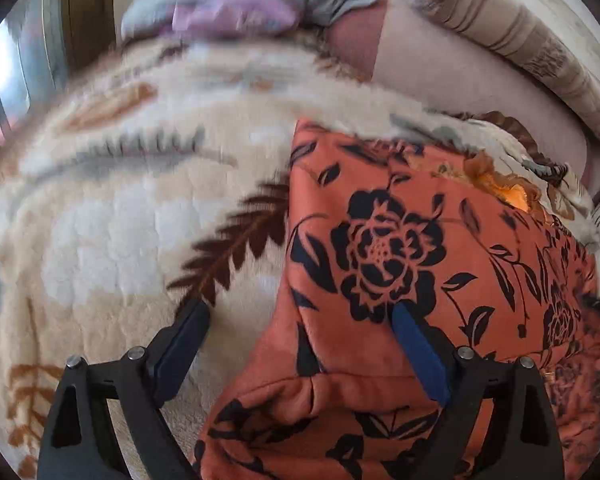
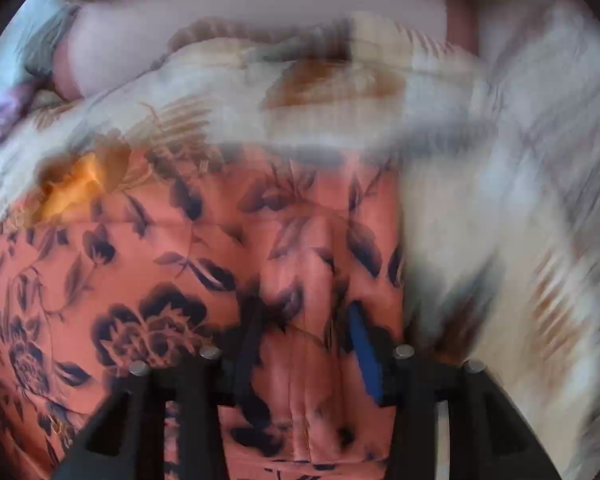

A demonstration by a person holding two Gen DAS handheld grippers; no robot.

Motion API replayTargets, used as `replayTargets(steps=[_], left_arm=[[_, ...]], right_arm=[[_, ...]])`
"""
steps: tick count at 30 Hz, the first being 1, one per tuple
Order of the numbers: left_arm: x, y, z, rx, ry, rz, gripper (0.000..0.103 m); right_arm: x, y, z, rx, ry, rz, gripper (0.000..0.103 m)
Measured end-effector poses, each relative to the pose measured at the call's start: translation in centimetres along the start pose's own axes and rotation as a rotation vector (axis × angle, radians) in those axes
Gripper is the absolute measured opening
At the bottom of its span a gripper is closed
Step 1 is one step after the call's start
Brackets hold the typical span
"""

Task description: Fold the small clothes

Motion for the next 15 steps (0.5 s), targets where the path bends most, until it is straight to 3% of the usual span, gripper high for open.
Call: replayTargets(steps=[2, 6, 7, 8, 9, 10, 13, 15], left_arm=[[0.4, -0.8, -0.2, -0.057, -0.012, -0.015, 0.093], [0.8, -2.1, -0.1, -0.056, -0.026, -0.086, 0.093], [0.7, -1.7, -0.1, -0.054, -0.013, -0.062, 0.093], [0.4, -0.3, -0.1, -0.046, -0.002, 0.01, 0.093], [-0.2, 1.0, 0.0, -0.048, 0.011, 0.076, 0.096], [-0.5, 1.0, -0.4, -0.049, 0.043, 0.047, 0.101], [-1.1, -0.5, -0.5, -0.094, 0.043, 0.06, 0.101], [-2.6, -2.5, 0.1, -0.102, 0.039, 0.081, 0.101]], right_arm=[[-0.6, -1.9, -0.8, 0.011, 0.068, -0.031, 0.054], [-3.2, -6.5, -1.9, 0.062, 0.068, -0.113, 0.06], [-4.3, -7.7, -2.3, 0.09, 0.075, -0.118, 0.062], [-5.7, -8.5, -2.7, 0.115, 0.087, -0.11, 0.069], [-6.6, -8.7, -2.9, 0.13, 0.092, -0.087, 0.076], [-8.3, -8.8, -3.0, 0.15, 0.089, -0.033, 0.079], [-13.8, -8.3, -4.3, 0.191, 0.063, 0.168, 0.08], [-17.0, -9.5, -5.8, 0.208, 0.08, 0.158, 0.08]])
Point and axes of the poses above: each gripper's, at about its wrist camera, not at the fingertips, and y roughly the way its jaws point, z to its left, x to its top, the point moved 1 cm from there along y, roughly the way its jaws point, and after that the axes turned 14 degrees about -x, right-handed, at the moved point
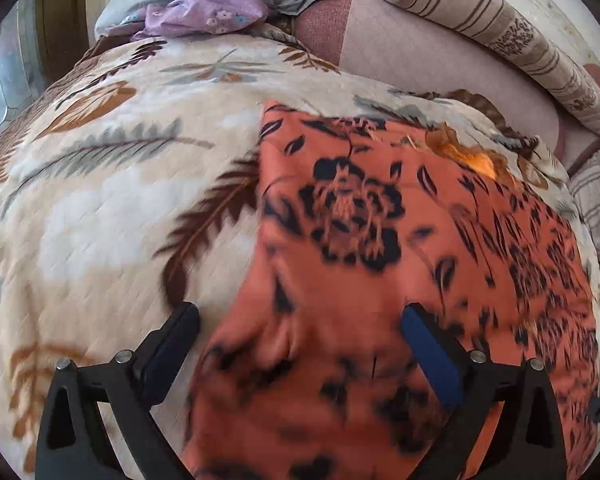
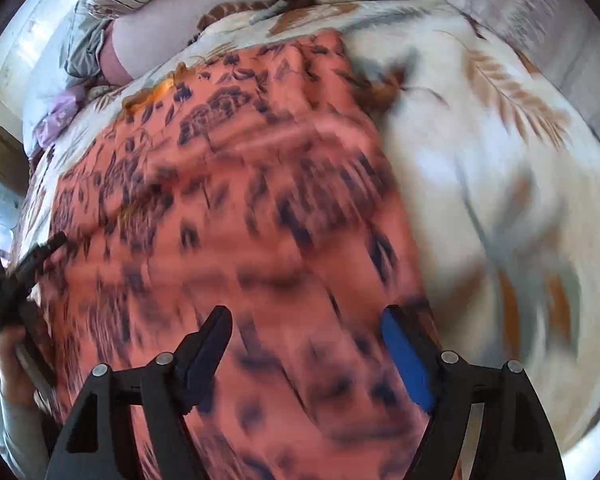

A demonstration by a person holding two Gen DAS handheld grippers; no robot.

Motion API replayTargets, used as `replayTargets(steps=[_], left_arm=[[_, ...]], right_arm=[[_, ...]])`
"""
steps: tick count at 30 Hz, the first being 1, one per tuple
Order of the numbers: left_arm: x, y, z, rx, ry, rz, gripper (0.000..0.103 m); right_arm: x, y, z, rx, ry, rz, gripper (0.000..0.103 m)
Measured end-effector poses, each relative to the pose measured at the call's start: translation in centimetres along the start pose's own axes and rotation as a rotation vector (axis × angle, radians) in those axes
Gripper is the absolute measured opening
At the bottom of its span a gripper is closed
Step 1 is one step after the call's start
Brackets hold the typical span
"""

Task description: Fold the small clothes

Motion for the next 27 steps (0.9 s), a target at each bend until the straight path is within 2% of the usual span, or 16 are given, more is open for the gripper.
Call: replayTargets(steps=[1, 4, 6, 8, 10, 13, 15, 16, 18, 19, 20, 21, 22, 23, 25, 27], left_arm=[[-1.1, -1.2, 0.2, -0.027, -0.016, 0.014, 0.101], [-5.8, -5.2, 1.0, -0.114, -0.071, 0.059, 0.101], [-9.5, -7.6, 0.4, -0.115, -0.014, 0.08, 0.101], [-13.2, -9.8, -0.5, -0.079, 0.073, 0.1, 0.101], [-15.6, -11.3, -0.5, -0.075, 0.067, 0.107, 0.101], [-17.9, -13.0, 0.6, -0.09, -0.023, 0.112, 0.1], [-18.2, -13.5, 1.3, -0.102, -0.08, 0.115, 0.099], [-18.1, -13.7, 1.5, -0.103, -0.093, 0.109, 0.095], [-18.1, -13.9, 1.8, -0.086, -0.117, 0.114, 0.087], [-18.2, -14.1, 1.9, -0.079, -0.13, 0.111, 0.078], [-18.1, -14.3, 2.0, -0.077, -0.14, 0.109, 0.066], [-18.2, -14.6, 1.9, -0.077, -0.149, 0.108, 0.058], [-18.4, -14.9, 1.9, -0.076, -0.154, 0.106, 0.043], [-18.6, -15.4, 1.9, -0.079, -0.158, 0.1, 0.036], [-18.6, -15.5, 1.7, -0.074, -0.162, 0.091, 0.036], [-18.9, -15.4, 1.7, -0.072, -0.175, 0.108, 0.058]], right_arm=[[-1.3, -1.0, -0.8, 0.018, 0.012, -0.02, 0.08], [-4.6, -1.9, -3.5, 0.082, 0.05, -0.004, 0.08], [-6.1, -2.0, -5.2, 0.162, 0.082, -0.024, 0.08], [-6.8, -2.6, -6.4, 0.218, 0.138, -0.019, 0.08], [-6.8, -3.1, -7.4, 0.254, 0.184, -0.03, 0.08], [-7.7, -3.6, -9.2, 0.249, 0.236, -0.052, 0.08], [-8.0, -3.0, -10.2, 0.226, 0.271, 0.004, 0.08], [-8.3, -2.5, -10.6, 0.238, 0.278, 0.039, 0.08], [-8.6, -2.3, -10.7, 0.264, 0.26, 0.047, 0.08], [-8.8, -2.3, -10.5, 0.272, 0.244, 0.065, 0.079], [-9.2, -2.3, -10.4, 0.286, 0.233, 0.083, 0.067], [-9.6, -2.3, -10.4, 0.293, 0.225, 0.096, 0.044], [-10.2, -2.3, -10.4, 0.305, 0.217, 0.117, 0.034], [-10.6, -2.4, -10.3, 0.323, 0.217, 0.127, 0.03], [-11.1, -2.7, -10.2, 0.314, 0.207, 0.111, 0.03], [-11.4, -2.4, -10.2, 0.273, 0.209, 0.101, 0.032]])
Point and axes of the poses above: each gripper's, at about its wrist camera, not at the fingertips, and y roughly the way its jaws point, z to its left, x to its top, the point moved 1 cm from there along y, roughly the way its jaws point, and after that the axes turned 14 degrees about -x, right-handed, at the moved point
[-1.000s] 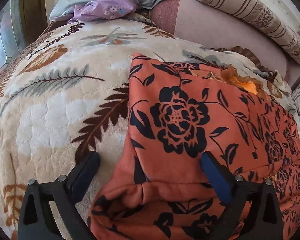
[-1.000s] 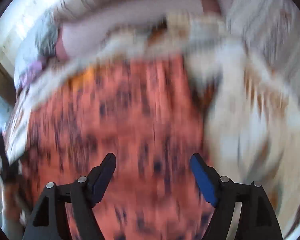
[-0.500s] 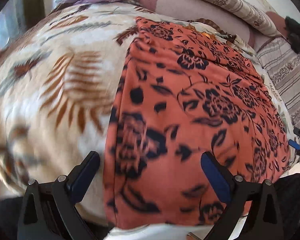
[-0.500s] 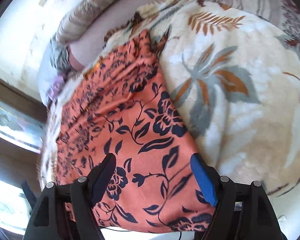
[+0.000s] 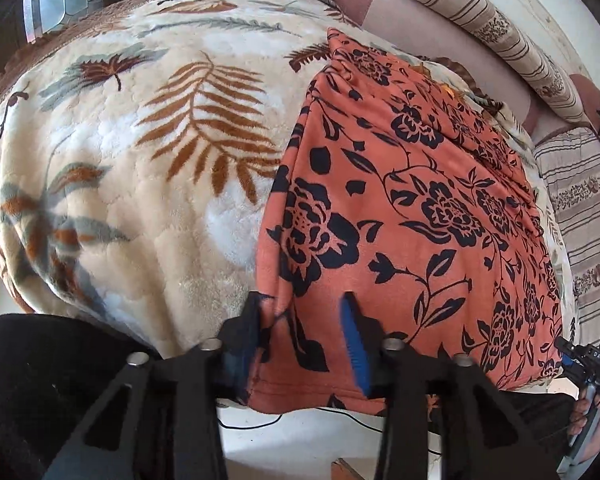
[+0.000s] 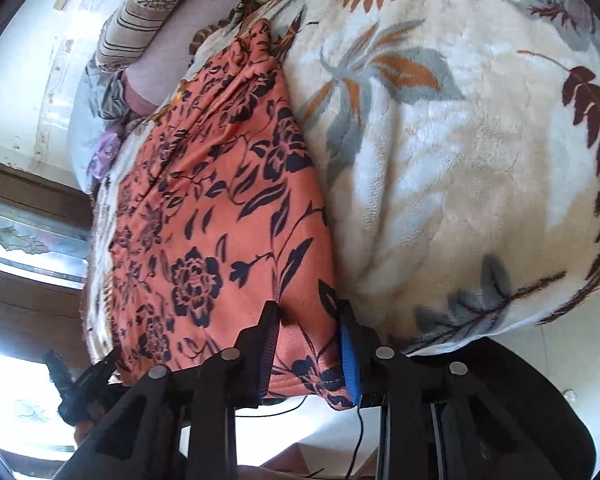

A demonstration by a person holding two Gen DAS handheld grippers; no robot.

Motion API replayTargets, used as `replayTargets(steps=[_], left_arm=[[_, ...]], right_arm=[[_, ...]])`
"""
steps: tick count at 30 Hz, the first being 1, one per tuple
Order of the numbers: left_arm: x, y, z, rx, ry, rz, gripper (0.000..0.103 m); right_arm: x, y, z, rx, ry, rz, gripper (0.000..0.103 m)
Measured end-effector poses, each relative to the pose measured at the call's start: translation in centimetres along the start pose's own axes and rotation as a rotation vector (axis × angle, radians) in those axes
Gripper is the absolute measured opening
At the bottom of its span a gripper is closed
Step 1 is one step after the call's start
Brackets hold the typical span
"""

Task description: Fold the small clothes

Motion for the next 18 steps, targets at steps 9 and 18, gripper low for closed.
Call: replayTargets(steps=[9, 18], left_arm=[[-0.5, 0.2, -0.2, 0.06, 0.077, 0.027, 0.007], [-0.1, -4.2, -1.7, 0.01, 0.068, -0.093, 0.01]], right_arm=[[-0.5, 0.7, 3.3, -0.078, -0.143, -0.003, 0.07], [-0.9, -4.8, 3.5, 0.033, -0.116, -0.107, 0.011]])
Point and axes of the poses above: each gripper's, at about its wrist camera, not at the fingertips, and y roughly the way its jaws point, z to its left, x to its top, the point moved 1 cm from there along y, roughly the way its jaws point, and after that the axes turned 14 degrees about -x, right-handed, at the moved point
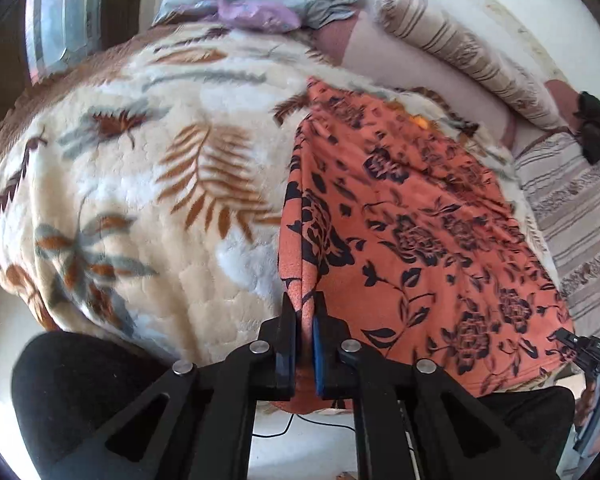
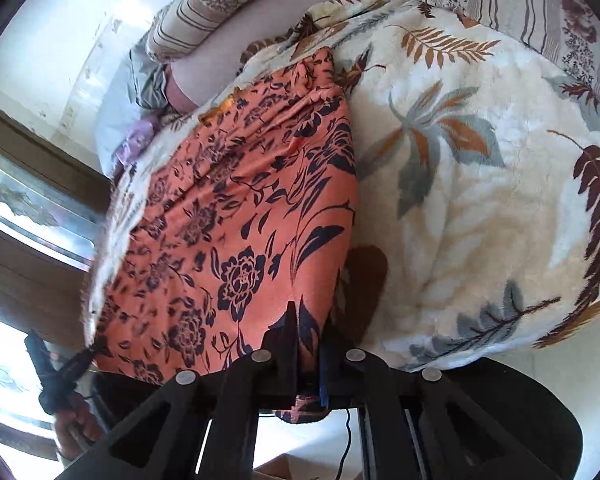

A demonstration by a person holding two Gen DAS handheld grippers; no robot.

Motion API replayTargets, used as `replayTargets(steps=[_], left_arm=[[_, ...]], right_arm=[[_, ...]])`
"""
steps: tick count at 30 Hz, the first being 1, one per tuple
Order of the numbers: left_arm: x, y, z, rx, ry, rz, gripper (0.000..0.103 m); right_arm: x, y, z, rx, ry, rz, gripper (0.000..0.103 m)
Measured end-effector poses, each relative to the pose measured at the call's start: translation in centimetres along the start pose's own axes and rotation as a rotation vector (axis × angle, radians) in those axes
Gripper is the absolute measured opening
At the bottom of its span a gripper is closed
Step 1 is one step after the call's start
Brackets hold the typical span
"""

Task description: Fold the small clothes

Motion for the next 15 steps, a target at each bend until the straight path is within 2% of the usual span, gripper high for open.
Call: replayTargets(steps=[1, 2, 3, 4, 5, 6, 7, 8, 9, 10, 11, 12, 14, 15], left_arm=[[-0.4, 1.8, 0.7, 0.028, -0.021, 0.064, 0.015], [-0.9, 3.5, 1.5, 0.05, -0.053, 0.124, 0.021], [-1.4, 4.6, 2.2, 0.057, -0.079, 0.151, 0.023], [-1.5, 4.6, 2.4, 0.045, -0.088, 0.121, 0.026], [-1.5, 4.3, 2.3, 0.037, -0.095, 0.109, 0.034], [-1.4, 4.2, 2.2, 0.017, -0.099, 0.11, 0.04], [-1.4, 4.2, 2.1, 0.003, -0.095, 0.11, 0.044], [-1.3, 4.4, 1.9, 0.013, -0.077, 0.121, 0.034], [-1.2, 4.6, 1.7, 0.037, -0.042, 0.138, 0.017], [-1.0, 4.5, 1.6, 0.028, -0.029, 0.138, 0.007], [-0.6, 4.0, 1.6, 0.003, -0.044, 0.131, 0.006], [-0.2, 2.9, 1.5, -0.021, -0.051, 0.101, 0.005], [1.0, 0.4, -0.1, -0.042, 0.006, 0.016, 0.006], [1.3, -0.3, -0.2, -0.05, 0.023, -0.003, 0.006]], right_arm=[[0.1, 0.7, -0.3, -0.004, 0.009, 0.025, 0.013], [0.2, 2.0, -0.7, -0.015, 0.021, 0.068, 0.019], [0.0, 3.7, -1.2, -0.031, 0.044, 0.134, 0.033], [-0.3, 5.3, -1.9, -0.06, 0.078, 0.198, 0.041], [-0.5, 6.0, -1.9, -0.065, 0.105, 0.223, 0.049], [-0.3, 5.8, -1.7, -0.047, 0.11, 0.214, 0.057], [-0.1, 5.3, -1.4, -0.027, 0.102, 0.193, 0.059], [0.0, 5.0, -1.1, -0.015, 0.09, 0.176, 0.058], [0.2, 5.1, -0.7, -0.022, 0.061, 0.177, 0.047], [0.3, 5.3, -0.3, -0.049, 0.032, 0.189, 0.03], [0.4, 5.4, -0.2, -0.071, 0.017, 0.198, 0.007], [0.6, 4.9, -0.1, -0.061, 0.031, 0.183, 0.007], [1.3, 2.6, 0.2, -0.003, 0.058, 0.112, 0.007], [1.7, 1.5, 0.5, 0.019, 0.058, 0.083, 0.008]])
Point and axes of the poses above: each gripper's, at about its wrist camera, not at the fingertips, and y roughly the way its jaws point, z to its left, x to its top, the point moved 1 cm from there along y, roughly the way its jaws point, and after that the axes turned 14 degrees about -x, right-handed, at the moved point
